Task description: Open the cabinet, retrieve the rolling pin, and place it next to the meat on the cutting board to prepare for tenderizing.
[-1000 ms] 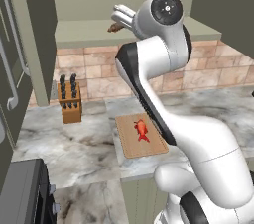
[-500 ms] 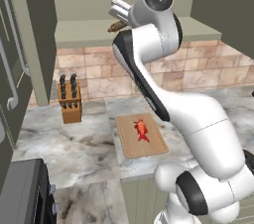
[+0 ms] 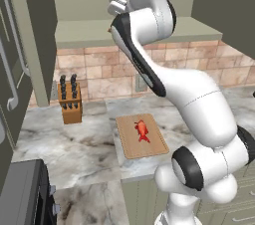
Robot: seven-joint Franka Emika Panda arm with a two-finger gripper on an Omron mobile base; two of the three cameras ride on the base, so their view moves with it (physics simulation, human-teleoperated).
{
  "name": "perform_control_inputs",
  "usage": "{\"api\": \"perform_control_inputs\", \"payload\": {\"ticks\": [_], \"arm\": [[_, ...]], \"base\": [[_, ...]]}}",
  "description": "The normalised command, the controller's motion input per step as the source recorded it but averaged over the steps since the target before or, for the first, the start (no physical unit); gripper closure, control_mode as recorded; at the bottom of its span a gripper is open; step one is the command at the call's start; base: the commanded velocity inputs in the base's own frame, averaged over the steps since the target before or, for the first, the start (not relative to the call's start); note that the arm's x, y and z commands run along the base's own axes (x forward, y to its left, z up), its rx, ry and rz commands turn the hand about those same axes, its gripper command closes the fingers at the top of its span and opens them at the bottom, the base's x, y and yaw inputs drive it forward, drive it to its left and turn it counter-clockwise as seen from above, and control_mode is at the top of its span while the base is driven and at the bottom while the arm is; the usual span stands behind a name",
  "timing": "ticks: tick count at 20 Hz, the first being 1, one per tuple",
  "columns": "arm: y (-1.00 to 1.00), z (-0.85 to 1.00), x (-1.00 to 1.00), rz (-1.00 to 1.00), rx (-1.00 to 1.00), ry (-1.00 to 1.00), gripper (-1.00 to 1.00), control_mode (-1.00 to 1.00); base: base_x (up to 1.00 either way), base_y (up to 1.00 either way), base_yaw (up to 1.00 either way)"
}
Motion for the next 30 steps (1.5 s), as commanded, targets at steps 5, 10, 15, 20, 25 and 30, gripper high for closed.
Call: {"api": "perform_control_inputs", "payload": {"ticks": [5,10,15,20,25,30], "arm": [[0.00,-0.03,0.21,0.00,-0.05,0.04,-1.00,-1.00],[0.10,-0.28,0.12,0.00,-0.18,-0.01,-1.00,-1.00],[0.09,-0.19,0.09,0.00,-0.13,-0.02,-1.00,-1.00],[0.00,0.00,0.26,0.00,-0.01,0.00,-1.00,-1.00],[0.00,0.00,0.24,0.00,-0.01,-0.02,-1.00,-1.00],[0.04,0.00,0.33,0.00,0.00,0.00,-1.00,-1.00]], "base": [[0.00,0.00,0.00],[0.00,0.00,0.00],[0.00,0.00,0.00],[0.00,0.00,0.00],[0.00,0.00,0.00],[0.00,0.00,0.00]]}}
